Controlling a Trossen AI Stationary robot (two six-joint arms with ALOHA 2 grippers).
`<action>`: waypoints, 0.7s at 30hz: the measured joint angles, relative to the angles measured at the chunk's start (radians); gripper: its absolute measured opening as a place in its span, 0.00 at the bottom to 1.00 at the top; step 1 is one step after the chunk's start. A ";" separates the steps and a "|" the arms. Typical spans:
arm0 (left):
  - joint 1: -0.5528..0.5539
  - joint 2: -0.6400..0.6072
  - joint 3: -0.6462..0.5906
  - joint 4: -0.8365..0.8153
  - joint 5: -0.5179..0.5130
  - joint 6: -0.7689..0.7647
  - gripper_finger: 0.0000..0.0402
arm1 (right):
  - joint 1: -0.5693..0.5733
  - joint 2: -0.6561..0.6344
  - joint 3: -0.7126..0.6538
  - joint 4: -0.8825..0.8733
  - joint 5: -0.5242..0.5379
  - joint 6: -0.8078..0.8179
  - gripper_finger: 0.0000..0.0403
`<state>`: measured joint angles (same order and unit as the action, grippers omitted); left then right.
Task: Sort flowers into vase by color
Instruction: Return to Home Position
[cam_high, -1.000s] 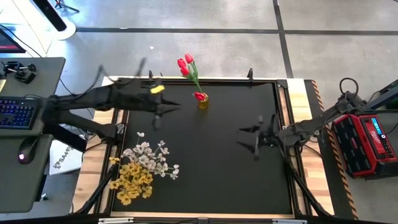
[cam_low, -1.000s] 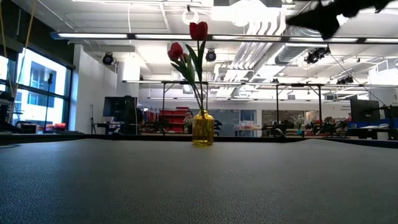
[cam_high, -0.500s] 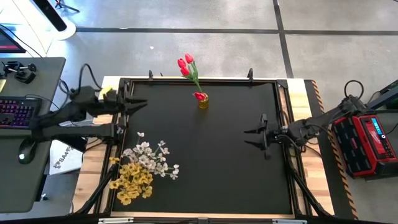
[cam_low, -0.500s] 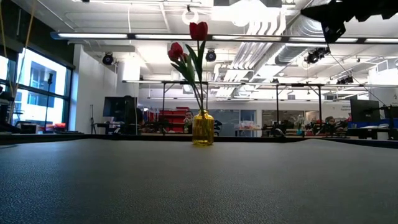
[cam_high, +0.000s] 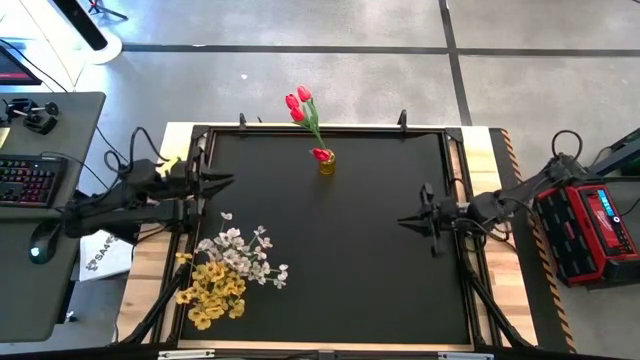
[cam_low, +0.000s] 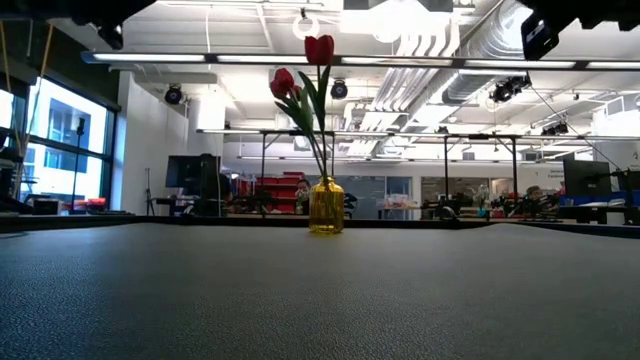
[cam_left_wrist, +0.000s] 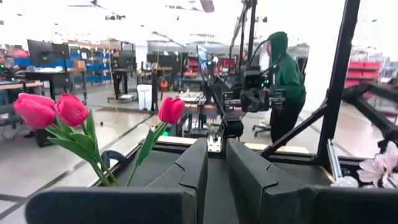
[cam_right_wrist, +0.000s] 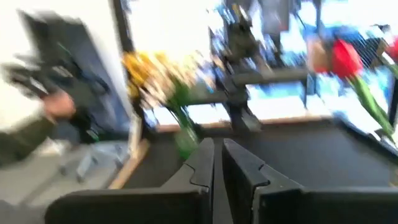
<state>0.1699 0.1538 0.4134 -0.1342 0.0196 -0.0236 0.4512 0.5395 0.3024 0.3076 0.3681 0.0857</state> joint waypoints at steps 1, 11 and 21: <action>0.000 -0.029 -0.016 0.001 0.000 -0.007 0.11 | -0.011 -0.002 -0.036 0.093 -0.036 -0.019 0.03; 0.000 -0.149 -0.081 -0.025 0.057 -0.025 0.11 | -0.345 -0.058 -0.227 0.381 -0.359 0.016 0.00; 0.000 -0.149 -0.080 -0.109 0.042 -0.024 0.11 | -0.531 -0.348 -0.215 -0.045 -0.548 0.153 0.00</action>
<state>0.1699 0.0044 0.3332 -0.2432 0.0616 -0.0476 -0.0801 0.1915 0.0871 0.2625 -0.1803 0.2389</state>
